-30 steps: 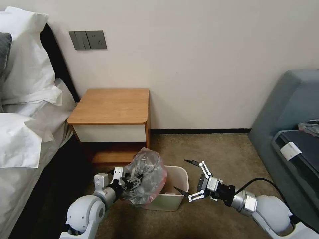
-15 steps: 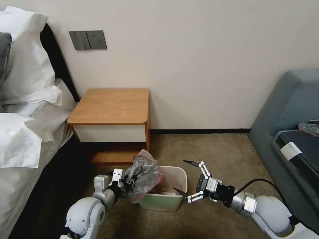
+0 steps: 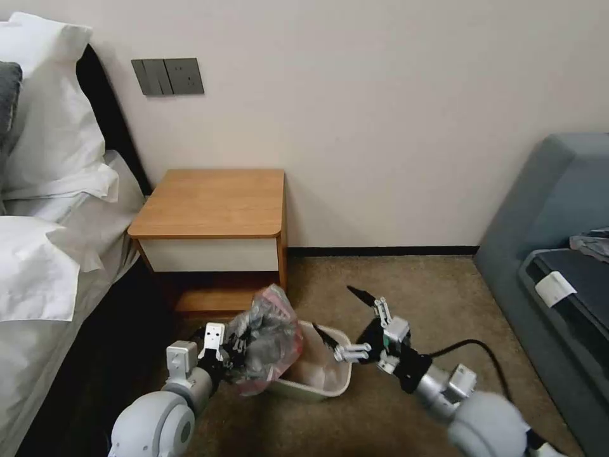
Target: Pick up the garbage bag from the table and place it over the trash can.
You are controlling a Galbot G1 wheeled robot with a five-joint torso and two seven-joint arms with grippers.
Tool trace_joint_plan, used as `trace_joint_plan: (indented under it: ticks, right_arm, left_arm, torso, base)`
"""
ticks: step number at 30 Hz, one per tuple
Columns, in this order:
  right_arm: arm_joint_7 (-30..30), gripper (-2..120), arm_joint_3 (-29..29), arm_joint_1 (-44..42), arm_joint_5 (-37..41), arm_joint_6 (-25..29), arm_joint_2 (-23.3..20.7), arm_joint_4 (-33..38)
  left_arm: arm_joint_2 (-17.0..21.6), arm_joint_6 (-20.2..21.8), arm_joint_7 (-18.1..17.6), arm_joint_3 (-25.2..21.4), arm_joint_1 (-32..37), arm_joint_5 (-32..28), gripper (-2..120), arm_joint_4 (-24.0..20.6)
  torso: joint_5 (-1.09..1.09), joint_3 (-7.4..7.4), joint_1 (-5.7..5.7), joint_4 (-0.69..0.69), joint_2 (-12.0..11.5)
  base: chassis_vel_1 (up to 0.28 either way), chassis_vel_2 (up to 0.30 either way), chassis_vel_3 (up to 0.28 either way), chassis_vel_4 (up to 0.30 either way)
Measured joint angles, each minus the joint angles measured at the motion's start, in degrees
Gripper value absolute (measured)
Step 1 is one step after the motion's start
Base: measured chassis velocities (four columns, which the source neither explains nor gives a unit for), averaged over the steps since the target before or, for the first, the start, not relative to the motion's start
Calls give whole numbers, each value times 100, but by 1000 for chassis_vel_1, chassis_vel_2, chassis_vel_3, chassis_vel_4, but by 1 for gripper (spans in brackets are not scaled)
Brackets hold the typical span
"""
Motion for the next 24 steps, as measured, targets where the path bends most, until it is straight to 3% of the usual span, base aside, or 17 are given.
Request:
trace_joint_plan:
  ticks: [2,5,8,14,24]
  right_arm:
    - [312,100,-272,67,319,-481,300,322]
    - [454,100,-423,164,292,-864,454,457]
    - [461,100,-478,296,100,-1077,455,424]
    - [353,100,-789,1368,-178,-1356,237,-234]
    - [75,98,-1174,2185,-769,-1321,194,-928]
  left_arm:
    - [20,-837,67,-25,4,-11,7,88]
    - [97,-1153,101,-41,17,44,7,110]
    - [152,-1159,69,-18,63,-17,7,42]
    - [126,-1167,52,-16,204,-76,7,-227]
    - [93,-1151,91,10,280,31,7,-259]
  torso:
    - [1,0,0,-2,0]
    - [2,0,0,1,1]
    - [-1,0,0,-1,1]
    - [2,0,0,1,0]
    - [2,1,0,0,0]
  base:
    - [0,0,0,0]
    - [0,0,0,0]
    - [0,0,0,0]
    - [0,0,0,0]
    - [0,0,0,0]
